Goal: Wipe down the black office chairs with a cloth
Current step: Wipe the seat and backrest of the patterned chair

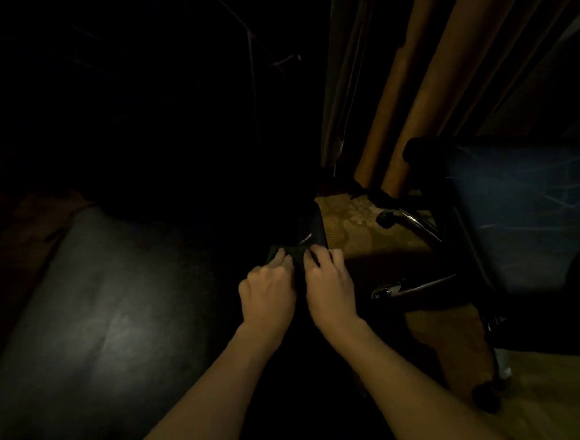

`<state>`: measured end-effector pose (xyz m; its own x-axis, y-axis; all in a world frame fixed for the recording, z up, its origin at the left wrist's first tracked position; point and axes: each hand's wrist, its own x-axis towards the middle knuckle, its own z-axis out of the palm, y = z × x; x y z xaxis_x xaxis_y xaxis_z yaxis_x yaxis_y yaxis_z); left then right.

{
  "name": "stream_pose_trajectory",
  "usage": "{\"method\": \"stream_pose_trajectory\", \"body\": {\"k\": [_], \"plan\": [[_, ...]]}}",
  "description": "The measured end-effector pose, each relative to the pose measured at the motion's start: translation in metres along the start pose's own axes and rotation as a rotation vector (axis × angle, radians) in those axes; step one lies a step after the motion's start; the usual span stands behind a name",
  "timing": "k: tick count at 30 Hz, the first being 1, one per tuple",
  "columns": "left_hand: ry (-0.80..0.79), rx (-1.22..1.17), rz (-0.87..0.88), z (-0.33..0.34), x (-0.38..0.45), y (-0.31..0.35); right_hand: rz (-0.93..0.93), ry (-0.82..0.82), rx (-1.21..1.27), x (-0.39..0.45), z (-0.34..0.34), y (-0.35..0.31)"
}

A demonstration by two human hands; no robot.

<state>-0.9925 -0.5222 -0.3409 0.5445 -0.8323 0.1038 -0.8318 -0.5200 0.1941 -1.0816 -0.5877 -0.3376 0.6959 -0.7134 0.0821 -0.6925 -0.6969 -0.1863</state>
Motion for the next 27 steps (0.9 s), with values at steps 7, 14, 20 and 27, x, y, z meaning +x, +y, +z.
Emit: {"method": "stream_pose_trajectory", "body": {"k": [7,14,20,27], "plan": [[0.060,-0.017,-0.002,0.006,0.084,-0.004,-0.052,0.030,0.063,0.090,0.007,0.021],[0.056,-0.063,-0.012,0.000,0.139,-0.004,0.033,-0.074,0.215,0.140,0.011,0.038],[0.053,-0.026,0.080,-0.003,0.110,-0.004,0.065,-0.057,0.225,0.108,0.009,0.039],[0.049,-0.059,0.143,-0.009,0.046,0.004,0.013,-0.029,0.173,0.044,0.005,0.038]]}}
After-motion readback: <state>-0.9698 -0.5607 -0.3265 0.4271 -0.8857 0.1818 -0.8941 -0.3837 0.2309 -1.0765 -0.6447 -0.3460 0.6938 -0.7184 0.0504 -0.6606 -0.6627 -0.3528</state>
